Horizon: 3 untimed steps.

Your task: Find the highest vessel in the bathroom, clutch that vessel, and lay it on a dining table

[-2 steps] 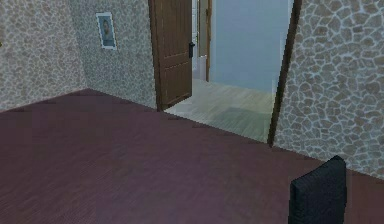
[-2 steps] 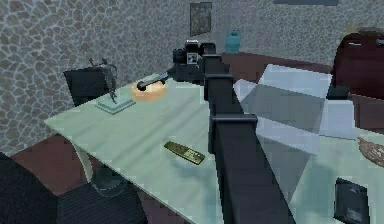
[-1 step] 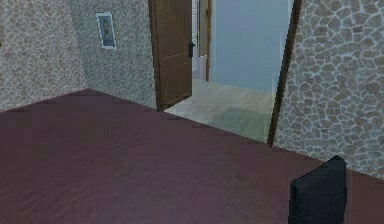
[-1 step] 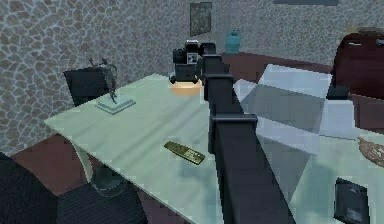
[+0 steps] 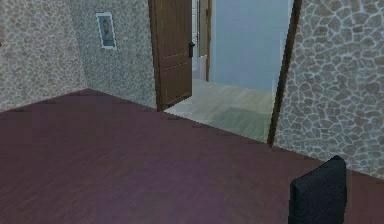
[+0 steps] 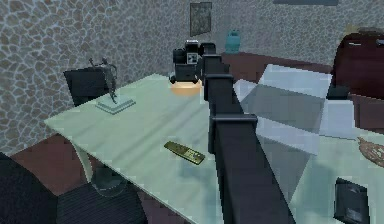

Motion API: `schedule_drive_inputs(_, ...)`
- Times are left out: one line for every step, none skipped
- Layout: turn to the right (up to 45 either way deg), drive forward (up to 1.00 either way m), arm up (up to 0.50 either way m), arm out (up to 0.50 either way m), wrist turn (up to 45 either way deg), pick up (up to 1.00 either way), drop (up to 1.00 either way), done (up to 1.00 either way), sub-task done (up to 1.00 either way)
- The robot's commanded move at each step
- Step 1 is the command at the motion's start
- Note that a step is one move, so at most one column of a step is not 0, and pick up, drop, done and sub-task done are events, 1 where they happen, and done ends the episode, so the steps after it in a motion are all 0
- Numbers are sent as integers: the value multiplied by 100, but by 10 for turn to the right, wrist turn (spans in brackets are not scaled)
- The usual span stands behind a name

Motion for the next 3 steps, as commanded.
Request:
schedule_drive_inputs(0,0,0,0,0,0,100,0,0)
schedule_drive_inputs(0,0,0,-10,0,0,0,0,0)
schedule_drive_inputs(0,0,0,0,0,0,0,100,0)
